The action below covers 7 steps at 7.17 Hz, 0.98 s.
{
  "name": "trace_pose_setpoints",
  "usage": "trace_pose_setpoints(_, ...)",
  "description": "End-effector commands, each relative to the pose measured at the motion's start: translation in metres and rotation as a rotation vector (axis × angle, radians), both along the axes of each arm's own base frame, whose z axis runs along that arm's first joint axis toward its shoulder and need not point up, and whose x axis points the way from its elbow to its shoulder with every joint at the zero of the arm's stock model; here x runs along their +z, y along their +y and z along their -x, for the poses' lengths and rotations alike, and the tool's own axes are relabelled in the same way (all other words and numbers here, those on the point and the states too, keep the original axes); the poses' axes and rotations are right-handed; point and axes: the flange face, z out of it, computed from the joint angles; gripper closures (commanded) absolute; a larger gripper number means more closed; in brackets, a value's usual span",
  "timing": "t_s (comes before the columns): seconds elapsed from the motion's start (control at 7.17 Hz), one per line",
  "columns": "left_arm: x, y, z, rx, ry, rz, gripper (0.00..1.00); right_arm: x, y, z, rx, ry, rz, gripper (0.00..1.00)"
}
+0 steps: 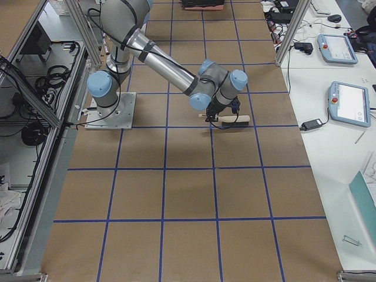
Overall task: Sweep and dump trash into bin
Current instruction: 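Carry the dustpan over the black trash bag and tip it to dump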
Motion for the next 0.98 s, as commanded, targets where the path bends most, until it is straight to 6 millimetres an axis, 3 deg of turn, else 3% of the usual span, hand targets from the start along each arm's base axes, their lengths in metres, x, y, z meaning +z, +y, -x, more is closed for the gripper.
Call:
trace_pose_setpoints(0.0,0.000,0.051,-0.067,0.042,-0.054,-0.017,1.00,-0.001,0.000,0.000,0.003,-0.005,-0.001,0.72)
trace_pose_setpoints(0.28,0.007,0.055,-0.089,0.035,-0.250,-0.063,1.00,-0.001,-0.001,-0.001,0.008,-0.006,0.009,0.20)
trace_pose_setpoints(0.42,0.005,0.049,-0.098,0.020,-0.343,-0.068,1.00,-0.001,-0.001,0.000,0.010,-0.006,0.010,0.09)
trace_pose_setpoints(0.56,0.004,0.035,-0.092,0.003,-0.397,-0.064,1.00,-0.001,-0.001,0.000,0.010,-0.006,0.012,0.05)
trace_pose_setpoints(0.7,0.008,0.011,-0.067,-0.069,-0.446,-0.098,1.00,-0.001,-0.001,0.000,0.010,-0.006,0.012,0.04)
trace_pose_setpoints(0.84,0.008,0.008,-0.060,-0.135,-0.489,-0.163,1.00,0.001,-0.002,0.001,0.001,-0.001,0.019,0.02)
